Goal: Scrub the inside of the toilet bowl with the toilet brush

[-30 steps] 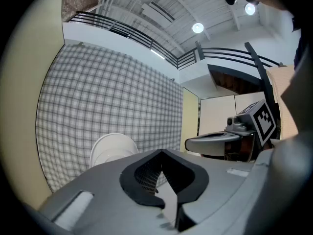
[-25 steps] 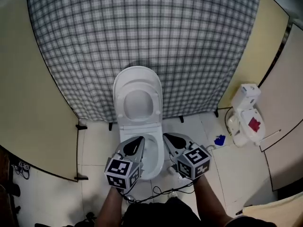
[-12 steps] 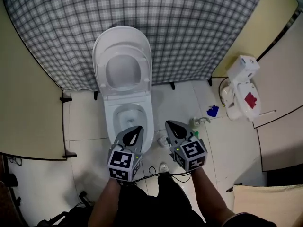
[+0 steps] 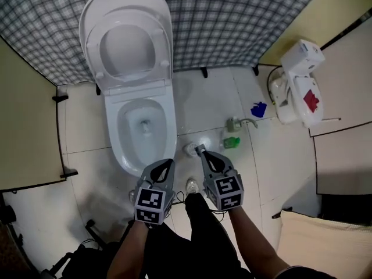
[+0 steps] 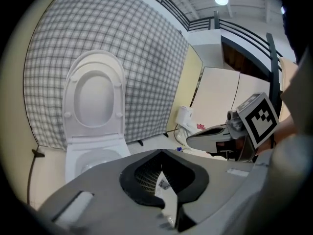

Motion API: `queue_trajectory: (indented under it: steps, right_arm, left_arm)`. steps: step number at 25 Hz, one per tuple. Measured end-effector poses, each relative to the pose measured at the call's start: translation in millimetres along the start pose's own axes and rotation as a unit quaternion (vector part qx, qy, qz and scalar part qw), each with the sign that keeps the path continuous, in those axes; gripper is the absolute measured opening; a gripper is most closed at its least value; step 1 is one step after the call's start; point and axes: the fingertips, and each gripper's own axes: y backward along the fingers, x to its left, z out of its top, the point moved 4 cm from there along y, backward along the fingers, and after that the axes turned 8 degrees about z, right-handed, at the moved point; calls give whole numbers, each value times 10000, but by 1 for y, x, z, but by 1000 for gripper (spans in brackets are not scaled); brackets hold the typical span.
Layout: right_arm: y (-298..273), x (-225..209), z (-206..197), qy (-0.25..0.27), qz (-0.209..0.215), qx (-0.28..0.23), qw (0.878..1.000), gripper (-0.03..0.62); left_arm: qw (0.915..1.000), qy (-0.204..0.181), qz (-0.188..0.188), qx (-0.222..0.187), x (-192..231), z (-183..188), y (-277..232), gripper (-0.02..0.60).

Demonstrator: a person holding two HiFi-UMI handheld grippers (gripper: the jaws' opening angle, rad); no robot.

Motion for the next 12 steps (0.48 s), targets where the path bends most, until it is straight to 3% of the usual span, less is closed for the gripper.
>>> queue_trajectory:
  steps: [4, 10, 12]
  right_arm:
    - [-21, -31, -56, -225, -200, 322, 9990, 15]
    - [-59, -61, -132, -630, -63, 697, 9956, 30]
    - [-75, -71, -159, -801, -6, 812, 9935, 190]
  left_arm:
    - [9998, 80, -46, 165, -10, -36, -35, 8]
    - [9990, 230, -100, 382, -19, -86, -83, 8]
    - [9983, 335, -134, 449, -24, -103, -94, 9]
